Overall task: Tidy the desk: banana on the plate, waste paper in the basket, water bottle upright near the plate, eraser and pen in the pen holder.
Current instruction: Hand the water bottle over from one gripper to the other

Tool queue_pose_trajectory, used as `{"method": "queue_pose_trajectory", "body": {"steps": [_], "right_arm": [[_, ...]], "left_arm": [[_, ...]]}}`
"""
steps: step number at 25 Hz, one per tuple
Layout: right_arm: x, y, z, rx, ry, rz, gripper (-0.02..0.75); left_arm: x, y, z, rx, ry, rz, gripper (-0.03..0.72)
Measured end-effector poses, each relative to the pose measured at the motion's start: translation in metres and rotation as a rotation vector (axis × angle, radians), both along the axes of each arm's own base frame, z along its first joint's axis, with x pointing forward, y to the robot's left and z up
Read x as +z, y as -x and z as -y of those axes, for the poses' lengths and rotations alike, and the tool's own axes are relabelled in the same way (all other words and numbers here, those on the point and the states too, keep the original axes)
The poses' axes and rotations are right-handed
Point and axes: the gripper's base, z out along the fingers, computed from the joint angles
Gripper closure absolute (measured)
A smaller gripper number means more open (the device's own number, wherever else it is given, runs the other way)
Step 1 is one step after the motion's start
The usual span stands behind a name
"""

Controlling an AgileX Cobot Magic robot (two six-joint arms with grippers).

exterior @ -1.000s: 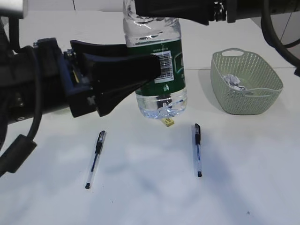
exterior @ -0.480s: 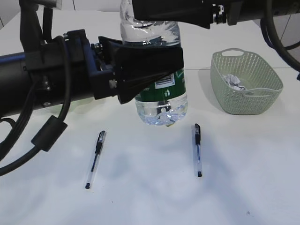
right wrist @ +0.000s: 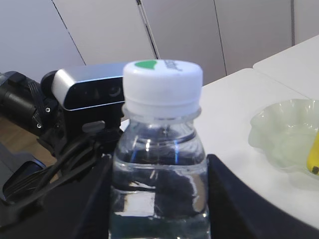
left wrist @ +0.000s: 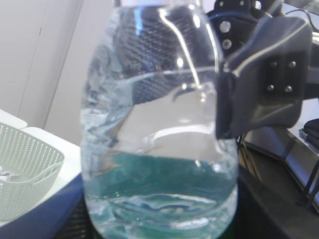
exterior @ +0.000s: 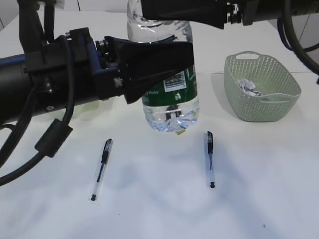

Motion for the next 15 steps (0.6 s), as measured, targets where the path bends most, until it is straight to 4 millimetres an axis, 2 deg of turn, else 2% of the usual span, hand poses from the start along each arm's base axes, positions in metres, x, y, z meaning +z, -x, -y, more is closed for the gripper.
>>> {"method": "queue_pose_trajectory", "body": {"steps": [12, 15], "right_arm": [[0.0000, 0.0000, 0.0000, 0.000, 0.001, 0.001, 0.356], [-0.0008, 0.0001, 0.0001, 0.002, 0.011, 0.006, 0.330]], "left_arm": [[-0.0006, -0.0005, -0.0001, 0.006, -0.010, 0.007, 0.279], [-0.0015, -0.0011, -0.0002, 0.016, -0.026, 0.024, 0.284]]}}
